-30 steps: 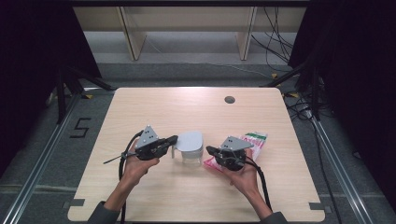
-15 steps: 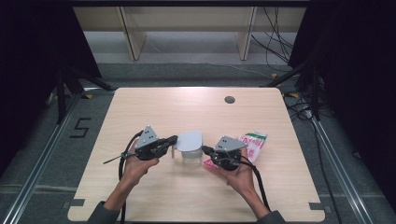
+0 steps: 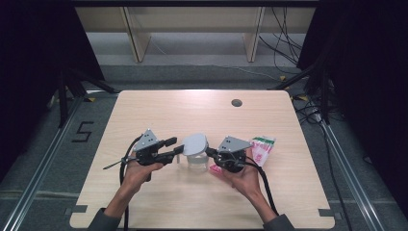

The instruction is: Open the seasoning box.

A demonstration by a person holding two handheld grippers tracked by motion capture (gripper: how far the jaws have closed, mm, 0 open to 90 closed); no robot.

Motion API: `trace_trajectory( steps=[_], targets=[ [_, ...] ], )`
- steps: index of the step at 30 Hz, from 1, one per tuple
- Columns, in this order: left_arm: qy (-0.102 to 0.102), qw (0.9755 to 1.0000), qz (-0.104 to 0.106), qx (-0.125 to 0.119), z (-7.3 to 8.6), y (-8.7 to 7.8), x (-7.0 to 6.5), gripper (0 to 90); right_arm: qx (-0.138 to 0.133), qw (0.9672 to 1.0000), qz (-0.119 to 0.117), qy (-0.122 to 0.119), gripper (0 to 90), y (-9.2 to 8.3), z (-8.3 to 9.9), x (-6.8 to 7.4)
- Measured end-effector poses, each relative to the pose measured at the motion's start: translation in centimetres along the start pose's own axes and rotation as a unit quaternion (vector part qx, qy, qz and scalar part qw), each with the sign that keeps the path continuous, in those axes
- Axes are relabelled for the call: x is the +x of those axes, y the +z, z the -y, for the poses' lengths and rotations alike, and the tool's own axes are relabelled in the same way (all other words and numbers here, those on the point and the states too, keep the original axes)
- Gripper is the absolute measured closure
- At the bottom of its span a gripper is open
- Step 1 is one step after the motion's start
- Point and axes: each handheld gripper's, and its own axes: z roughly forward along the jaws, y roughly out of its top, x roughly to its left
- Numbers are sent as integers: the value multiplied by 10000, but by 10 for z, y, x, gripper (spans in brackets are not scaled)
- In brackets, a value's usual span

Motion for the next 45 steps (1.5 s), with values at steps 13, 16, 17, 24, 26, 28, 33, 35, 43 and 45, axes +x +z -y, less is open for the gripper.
trace_trajectory(
  steps=[13,16,17,24,26,28,33,35,43,45],
  targets=[
    [0,9988,-143,461,12,-29,-9,295,-134,9998,-33,-151,900,7,-13,7],
    [29,9985,-138,534,17,-31,-12,269,-138,9998,-31,-127,900,7,-16,10],
    [60,9981,-191,584,18,-32,-13,268,-166,9998,-28,-79,900,8,-16,11],
    [-68,9975,-217,662,29,-33,-11,254,-203,9995,-86,-226,900,11,-23,14],
    [-42,9973,-232,693,30,-34,-11,254,-221,9994,-66,-270,900,11,-24,15],
    [-51,9974,-254,679,33,-34,-11,250,-237,9993,-108,-270,900,13,-25,17],
    [-7,9973,-263,686,37,-35,-13,256,-238,9992,-124,-289,900,15,-29,21],
    [12,9971,-289,701,39,-35,-14,254,-221,9991,-154,-327,900,16,-31,23],
    [45,9970,-289,723,42,-37,-14,255,-195,9989,-238,-367,900,21,-36,34],
    [65,9968,-326,729,43,-38,-15,254,-174,9988,-253,-371,900,21,-36,33]
  ],
)
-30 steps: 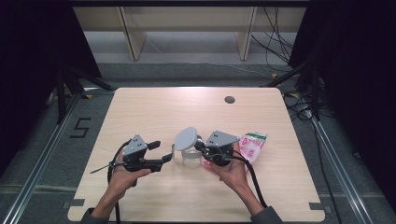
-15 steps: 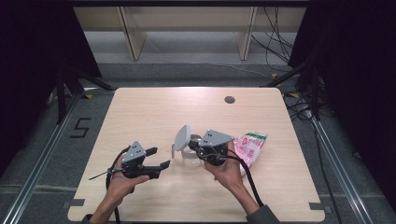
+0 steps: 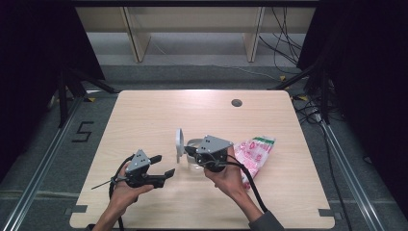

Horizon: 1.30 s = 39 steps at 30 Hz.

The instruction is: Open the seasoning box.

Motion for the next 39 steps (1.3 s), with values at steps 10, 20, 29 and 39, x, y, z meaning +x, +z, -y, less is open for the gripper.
trace_trajectory(
  steps=[10,20,29,39],
  targets=[
    [-27,10000,41,13,5,0,-4,253,-62,9997,214,82,838,-16,9,-13],
    [-60,10000,-13,12,9,1,-10,214,15,9960,579,687,668,-53,42,-35],
    [-34,10000,28,76,12,1,-13,208,86,9875,1105,1121,495,-74,62,-49],
    [-85,9999,4,78,13,-1,-14,207,27,9771,1416,1585,413,-95,84,-60]
  ],
)
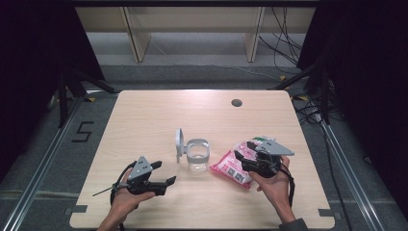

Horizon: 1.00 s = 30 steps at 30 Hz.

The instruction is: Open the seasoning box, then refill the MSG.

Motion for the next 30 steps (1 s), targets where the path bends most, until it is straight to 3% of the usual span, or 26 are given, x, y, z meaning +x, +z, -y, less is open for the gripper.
trace_trajectory(
  steps=[1,3,4,6,7,9,10,14,17,20,23,24,27,28,29,30],
  targets=[
    [4,10000,-34,10,0,-1,0,207,-77,10000,47,-34,407,0,1,-2],
    [-9,10000,-16,-11,0,-1,1,206,-15,10000,64,-8,398,-2,3,-6],
    [2,10000,-45,6,0,-1,1,206,28,9998,189,87,393,-5,4,-5],
    [-40,10000,-31,-11,0,-1,0,206,33,9998,203,42,387,-7,6,-9],
    [1,10000,-25,12,0,-1,0,206,-24,9996,232,144,379,-7,8,-10],
    [15,10000,-25,30,0,-1,0,202,-4,9995,321,-10,377,-9,9,-15],
    [17,10000,-18,31,0,-1,-1,198,23,9994,325,86,374,-10,11,-16],
    [-19,10000,36,26,1,1,-1,197,73,9988,486,86,355,-12,17,-24],
    [-11,10000,24,27,1,1,-2,197,196,9980,522,290,338,-17,20,-27],
    [14,10000,34,40,1,0,-3,197,253,9973,620,290,313,-18,23,-30],
    [38,10000,43,48,1,0,-3,197,278,9964,652,457,304,-20,25,-31],
    [42,10000,43,51,1,0,-3,197,168,9968,620,469,295,-20,27,-32],
    [30,10000,35,46,1,0,-3,197,250,9964,598,544,264,-21,29,-37],
    [27,10000,37,46,1,0,-3,197,252,9946,642,778,254,-22,31,-35],
    [20,10000,47,37,1,0,-3,197,333,9952,676,627,252,-23,32,-39],
    [27,10000,50,36,0,0,-3,197,256,9943,747,712,246,-23,33,-38]
  ],
)
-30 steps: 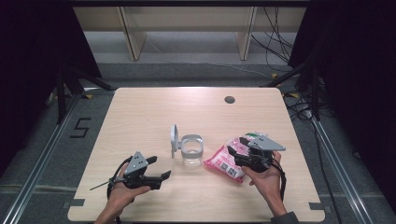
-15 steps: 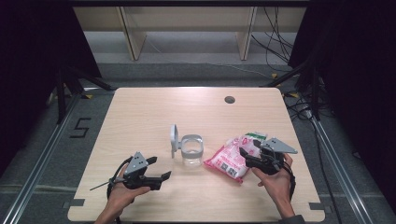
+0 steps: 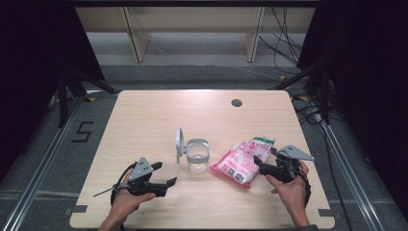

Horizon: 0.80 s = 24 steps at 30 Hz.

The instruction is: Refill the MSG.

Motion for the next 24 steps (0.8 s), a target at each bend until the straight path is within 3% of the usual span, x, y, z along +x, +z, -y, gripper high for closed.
trace_trajectory(
  steps=[1,2,3,6,7,8,9,10,11,12,13,16,17,19,20,21,22,24],
  targets=[
    [8,10000,5,0,0,0,0,197,-38,9999,28,-145,242,0,1,-3],
    [27,10000,8,-2,0,0,-1,197,0,10000,-7,-58,233,-2,1,-3],
    [96,9999,35,0,0,0,0,197,30,9998,-16,215,228,-3,2,1],
    [60,10000,-24,38,1,0,-1,197,134,9998,37,147,206,-4,4,-2],
    [53,10000,-22,47,2,0,-1,197,186,9998,77,-84,198,-3,4,-5],
    [57,10000,-14,34,2,1,-1,197,252,9997,27,-3,194,-3,5,-5],
    [41,10000,4,27,2,1,-2,197,201,9997,95,-102,194,-2,6,-7],
    [27,10000,-3,30,2,1,-3,197,196,9997,164,48,194,-2,7,-4],
    [41,10000,10,24,2,1,-3,197,214,9997,95,-19,193,-2,7,-8],
    [31,10000,37,8,2,2,-3,197,266,9995,93,156,192,-2,8,-8],
    [58,10000,25,47,2,2,-3,197,215,9997,106,40,191,-1,9,-11],
    [64,9999,-2,78,2,2,-2,197,317,9993,151,104,188,0,11,-13],
    [52,10000,-2,76,2,3,-3,197,348,9988,146,328,188,1,13,-11],
    [42,10000,18,64,2,3,-3,197,309,9991,129,246,188,3,14,-14],
    [36,10000,22,48,2,3,-4,197,496,9975,90,504,188,1,14,-11],
    [85,9999,-4,71,2,3,-4,197,334,9992,91,216,188,6,15,-15],
    [78,9999,5,75,2,3,-5,197,436,9989,72,142,188,6,15,-15],
    [90,9999,15,94,2,3,-5,197,412,9989,67,227,188,10,16,-15]
  ],
)
